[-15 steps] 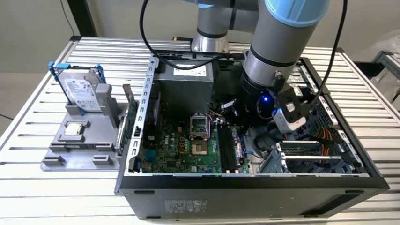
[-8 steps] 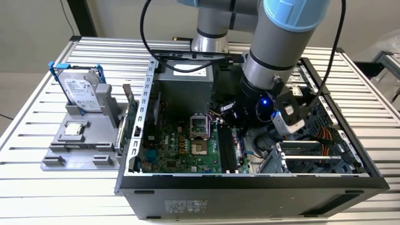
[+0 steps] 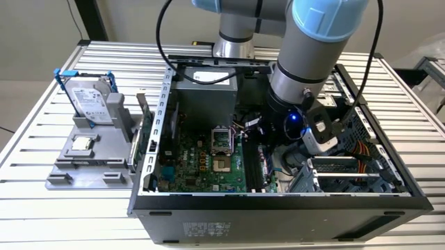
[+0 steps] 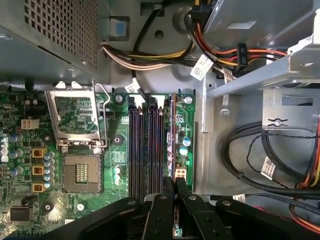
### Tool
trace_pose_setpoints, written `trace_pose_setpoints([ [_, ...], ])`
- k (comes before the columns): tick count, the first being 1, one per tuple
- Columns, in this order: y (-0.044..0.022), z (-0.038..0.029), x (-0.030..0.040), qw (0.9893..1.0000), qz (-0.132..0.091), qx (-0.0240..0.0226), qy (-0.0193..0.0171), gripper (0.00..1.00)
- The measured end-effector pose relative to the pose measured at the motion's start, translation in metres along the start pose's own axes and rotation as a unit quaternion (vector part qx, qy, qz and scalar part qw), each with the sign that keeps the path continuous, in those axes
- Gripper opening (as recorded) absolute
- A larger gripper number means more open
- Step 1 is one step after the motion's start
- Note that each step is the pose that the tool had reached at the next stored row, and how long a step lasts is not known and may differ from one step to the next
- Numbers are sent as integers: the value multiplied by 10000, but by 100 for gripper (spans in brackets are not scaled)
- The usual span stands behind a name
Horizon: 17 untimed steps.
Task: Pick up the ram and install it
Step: 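Insert the ram into the slot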
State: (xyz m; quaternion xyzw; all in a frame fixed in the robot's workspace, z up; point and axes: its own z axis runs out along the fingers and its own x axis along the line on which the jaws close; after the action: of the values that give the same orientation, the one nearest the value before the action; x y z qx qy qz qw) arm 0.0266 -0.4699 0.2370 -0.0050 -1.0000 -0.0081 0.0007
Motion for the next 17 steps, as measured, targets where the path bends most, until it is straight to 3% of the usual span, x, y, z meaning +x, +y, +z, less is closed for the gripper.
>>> trace_pose_setpoints([
  [9,-75,41,0,10000,0,0,1,0],
  [17,-102,92,-1,10000,-42,-1,6,0],
])
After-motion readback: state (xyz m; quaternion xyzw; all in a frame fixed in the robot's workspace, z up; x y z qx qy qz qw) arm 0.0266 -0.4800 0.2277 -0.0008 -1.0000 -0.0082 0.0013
